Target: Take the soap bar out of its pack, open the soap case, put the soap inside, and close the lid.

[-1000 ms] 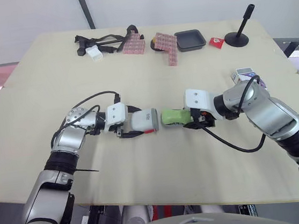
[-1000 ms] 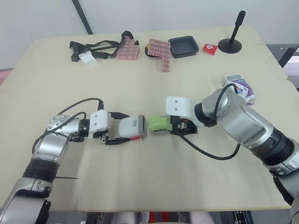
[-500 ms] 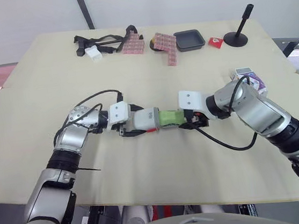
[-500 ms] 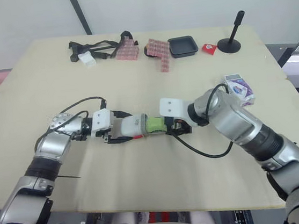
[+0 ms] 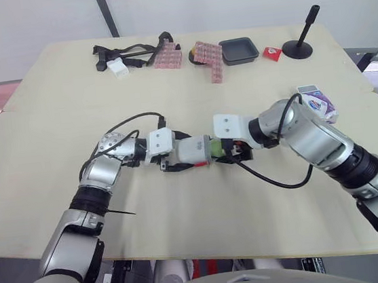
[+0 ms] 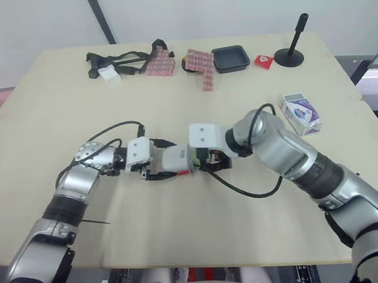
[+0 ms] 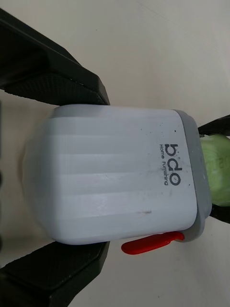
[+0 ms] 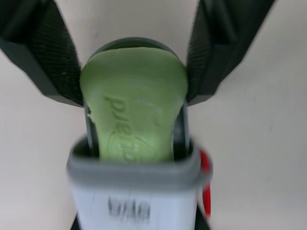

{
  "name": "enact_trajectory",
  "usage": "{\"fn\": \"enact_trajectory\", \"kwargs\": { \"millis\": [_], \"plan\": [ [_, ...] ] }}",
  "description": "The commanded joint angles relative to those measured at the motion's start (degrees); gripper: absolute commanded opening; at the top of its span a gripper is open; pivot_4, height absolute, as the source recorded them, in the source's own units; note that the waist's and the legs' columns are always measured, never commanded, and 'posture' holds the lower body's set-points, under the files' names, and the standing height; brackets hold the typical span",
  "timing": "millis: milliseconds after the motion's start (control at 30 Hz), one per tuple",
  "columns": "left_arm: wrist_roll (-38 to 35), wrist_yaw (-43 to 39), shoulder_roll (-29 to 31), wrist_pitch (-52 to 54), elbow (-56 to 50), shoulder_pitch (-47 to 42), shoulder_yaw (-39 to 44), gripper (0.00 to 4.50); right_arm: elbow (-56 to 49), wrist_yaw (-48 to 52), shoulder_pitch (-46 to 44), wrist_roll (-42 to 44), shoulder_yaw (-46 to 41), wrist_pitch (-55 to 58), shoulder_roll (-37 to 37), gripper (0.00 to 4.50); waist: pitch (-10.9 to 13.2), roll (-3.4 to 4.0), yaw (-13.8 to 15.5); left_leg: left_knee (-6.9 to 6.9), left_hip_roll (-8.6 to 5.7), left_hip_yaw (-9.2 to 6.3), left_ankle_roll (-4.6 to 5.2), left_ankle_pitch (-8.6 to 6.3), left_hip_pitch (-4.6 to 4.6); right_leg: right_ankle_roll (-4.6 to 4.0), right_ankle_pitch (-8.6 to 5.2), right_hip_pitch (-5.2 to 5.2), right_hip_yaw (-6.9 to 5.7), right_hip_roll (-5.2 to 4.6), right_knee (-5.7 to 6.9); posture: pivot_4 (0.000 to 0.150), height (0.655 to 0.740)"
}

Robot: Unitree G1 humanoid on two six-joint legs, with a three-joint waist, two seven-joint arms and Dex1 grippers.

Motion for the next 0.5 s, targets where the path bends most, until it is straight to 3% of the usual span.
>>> {"fn": "enact_trajectory", "kwargs": {
  "millis": [33,400,500],
  "plan": [
    [-0.54,0.86,0.08,-1.04,-0.84,-0.75,0.28,3.46,-1.51,-0.22,-0.95,0.83,-2.13,-1.38,0.15,4.49,0.0,0.0,0.09,0.0,0.0,0.0,0.0,0.0,0.0,0.0,0.0,0.0,0.0,0.0,0.01,0.15,0.74],
    [-1.26,1.07,2.27,-1.51,-0.73,-0.4,1.24,3.46,-2.8,0.53,6.47,0.76,-6.55,-4.21,-9.91,4.49,0.0,0.0,0.28,0.0,-0.02,0.0,0.0,0.0,-0.2,0.0,0.0,0.02,0.04,0.0,-0.04,0.15,0.74],
    [-1.66,1.07,2.26,-1.28,-1.01,-0.63,1.42,3.46,-1.12,-1.61,6.09,0.46,-6.38,-0.76,-8.49,3.64,0.0,0.0,-0.14,0.0,0.0,0.03,-0.01,0.0,-0.22,0.0,0.0,0.05,0.08,0.0,-0.04,0.15,0.74]
  ]
}}
